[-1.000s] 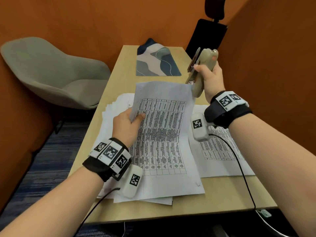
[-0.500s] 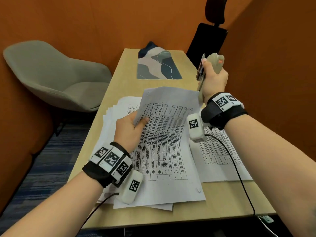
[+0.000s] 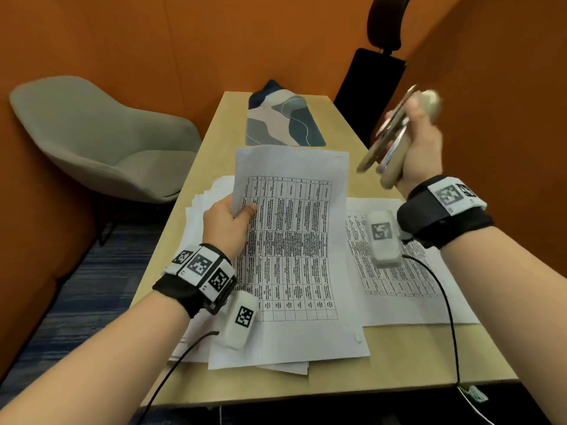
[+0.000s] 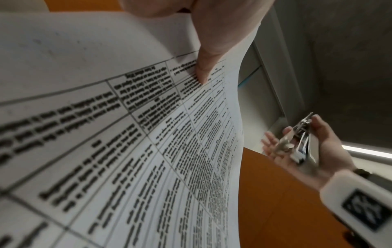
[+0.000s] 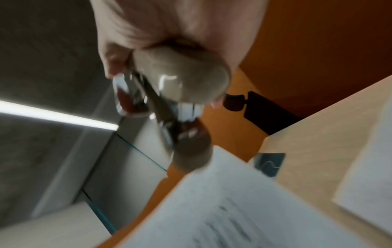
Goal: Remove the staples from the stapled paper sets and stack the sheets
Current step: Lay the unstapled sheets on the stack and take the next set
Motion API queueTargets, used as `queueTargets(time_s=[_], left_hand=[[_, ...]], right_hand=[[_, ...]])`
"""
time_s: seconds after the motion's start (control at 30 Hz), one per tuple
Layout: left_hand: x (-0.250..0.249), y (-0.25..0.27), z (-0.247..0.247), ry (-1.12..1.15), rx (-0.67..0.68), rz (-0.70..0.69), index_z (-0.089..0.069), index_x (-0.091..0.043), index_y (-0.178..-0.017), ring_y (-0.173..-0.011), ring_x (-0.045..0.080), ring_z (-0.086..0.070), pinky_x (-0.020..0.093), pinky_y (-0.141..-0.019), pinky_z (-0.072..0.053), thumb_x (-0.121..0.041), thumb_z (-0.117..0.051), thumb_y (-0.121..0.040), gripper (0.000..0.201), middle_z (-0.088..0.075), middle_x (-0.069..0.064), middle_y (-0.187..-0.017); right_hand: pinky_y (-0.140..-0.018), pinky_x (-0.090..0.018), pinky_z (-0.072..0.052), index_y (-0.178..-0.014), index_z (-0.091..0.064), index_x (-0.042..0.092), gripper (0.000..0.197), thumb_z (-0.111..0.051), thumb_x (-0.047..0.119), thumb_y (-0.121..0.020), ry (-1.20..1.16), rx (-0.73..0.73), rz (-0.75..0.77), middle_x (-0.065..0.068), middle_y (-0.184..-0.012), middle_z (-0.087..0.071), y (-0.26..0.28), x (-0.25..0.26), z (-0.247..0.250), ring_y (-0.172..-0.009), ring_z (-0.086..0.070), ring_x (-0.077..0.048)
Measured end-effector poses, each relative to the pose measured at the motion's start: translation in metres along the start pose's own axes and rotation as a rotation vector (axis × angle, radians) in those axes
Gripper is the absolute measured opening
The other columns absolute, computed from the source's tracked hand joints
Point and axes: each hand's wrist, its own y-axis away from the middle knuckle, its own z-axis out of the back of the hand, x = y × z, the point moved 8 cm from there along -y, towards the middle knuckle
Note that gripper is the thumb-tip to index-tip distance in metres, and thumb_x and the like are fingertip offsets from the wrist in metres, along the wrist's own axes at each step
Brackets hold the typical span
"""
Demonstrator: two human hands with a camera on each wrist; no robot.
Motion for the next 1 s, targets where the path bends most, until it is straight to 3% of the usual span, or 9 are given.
queueTargets(time_s=[0.1, 0.23, 0.4, 0.5, 0.63, 0.7, 0.8, 0.9, 1.0], left_hand=[[-0.006, 0.0, 0.0, 0.01, -0.004, 0.011, -0.063, -0.009, -0.115, -0.086, 0.016, -0.057, 0.022, -0.074, -0.041, -0.018, -0.054, -0.093, 0.025, -0.065, 0.004, -0.101], [-0.015, -0.002, -0.002, 0.063, -0.041, 0.032, -0.061, -0.009, -0.116, -0.095, 0.032, -0.062, 0.032, -0.077, -0.047, -0.02, -0.055, -0.093, 0.027, -0.066, 0.012, -0.103], [-0.017, -0.011, -0.035, 0.102, 0.03, 0.12, -0.057, -0.009, -0.119, -0.102, 0.029, -0.061, 0.037, -0.089, -0.049, -0.018, -0.057, -0.091, 0.03, -0.064, 0.01, -0.112], [-0.021, -0.011, -0.086, 0.003, 0.233, 0.138, -0.047, -0.006, -0.125, -0.107, 0.027, -0.058, 0.031, -0.087, -0.046, -0.011, -0.062, -0.085, 0.043, -0.06, 0.01, -0.119], [-0.017, -0.005, -0.159, -0.198, 0.459, 0.163, -0.035, -0.006, -0.133, -0.103, 0.03, -0.058, 0.034, -0.08, -0.049, -0.002, -0.062, -0.083, 0.057, -0.058, 0.014, -0.117], [-0.011, -0.005, -0.189, -0.334, 0.547, 0.169, -0.044, -0.002, -0.125, -0.1, 0.027, -0.058, 0.032, -0.082, -0.049, -0.004, -0.06, -0.084, 0.045, -0.058, 0.013, -0.113], [-0.004, -0.003, -0.215, -0.552, 0.667, 0.184, -0.051, -0.002, -0.09, -0.09, 0.023, -0.056, 0.027, -0.076, -0.046, -0.011, -0.058, -0.089, 0.011, -0.054, 0.007, -0.086], [-0.004, 0.0, -0.229, -0.653, 0.699, 0.153, -0.039, -0.009, -0.065, -0.084, 0.02, -0.047, 0.025, -0.065, -0.04, -0.014, -0.055, -0.091, 0.031, -0.037, 0.002, -0.065], [-0.006, 0.006, -0.237, -0.731, 0.684, 0.081, -0.027, -0.013, -0.058, -0.082, 0.02, -0.04, 0.023, -0.074, -0.034, -0.014, -0.051, -0.092, 0.042, -0.028, 0.001, -0.062]], right_hand=[[-0.041, -0.015, -0.044, -0.081, -0.058, 0.014, 0.027, -0.046, 0.034, -0.095, 0.352, 0.38, -0.274, 0.008, -0.053, -0.062, 0.034, -0.039, -0.019, -0.044, -0.057, -0.008], [-0.047, -0.022, -0.051, -0.088, -0.057, 0.01, 0.025, -0.053, 0.035, -0.091, 0.548, 0.632, -0.554, -0.005, -0.07, -0.066, 0.08, -0.093, -0.017, -0.051, -0.062, -0.014], [-0.05, -0.023, -0.052, -0.087, -0.061, 0.009, 0.025, -0.062, 0.034, -0.086, 0.433, 0.339, -0.558, -0.009, -0.075, -0.066, 0.058, -0.095, 0.014, -0.051, -0.063, -0.015], [-0.082, -0.042, -0.055, -0.112, -0.059, 0.003, 0.061, -0.072, 0.047, -0.071, 0.419, 0.13, -0.568, -0.012, -0.093, -0.069, 0.023, -0.091, 0.057, -0.079, -0.068, -0.024], [-0.094, -0.051, -0.048, -0.129, -0.048, 0.004, 0.101, -0.069, 0.063, -0.049, 0.668, 0.054, -0.65, -0.018, -0.116, -0.062, -0.013, -0.111, 0.116, -0.101, -0.062, -0.035], [-0.101, -0.049, -0.042, -0.138, -0.039, 0.004, 0.092, -0.063, 0.061, -0.069, 0.809, 0.086, -0.682, -0.022, -0.13, -0.052, -0.019, -0.119, 0.127, -0.114, -0.054, -0.037], [-0.106, -0.044, -0.036, -0.142, -0.029, 0.001, 0.07, -0.048, 0.045, -0.092, 1.022, 0.137, -0.74, -0.023, -0.14, -0.041, -0.021, -0.131, 0.132, -0.125, -0.044, -0.039], [-0.102, -0.038, -0.034, -0.143, -0.027, 0.002, 0.058, -0.041, 0.036, -0.098, 1.22, 0.231, -0.746, -0.022, -0.142, -0.038, -0.023, -0.142, 0.131, -0.127, -0.04, -0.038], [-0.101, -0.036, -0.032, -0.141, -0.028, -0.004, 0.051, -0.037, 0.027, -0.101, 1.34, 0.334, -0.735, -0.023, -0.143, -0.036, -0.018, -0.146, 0.124, -0.129, -0.038, -0.037]])
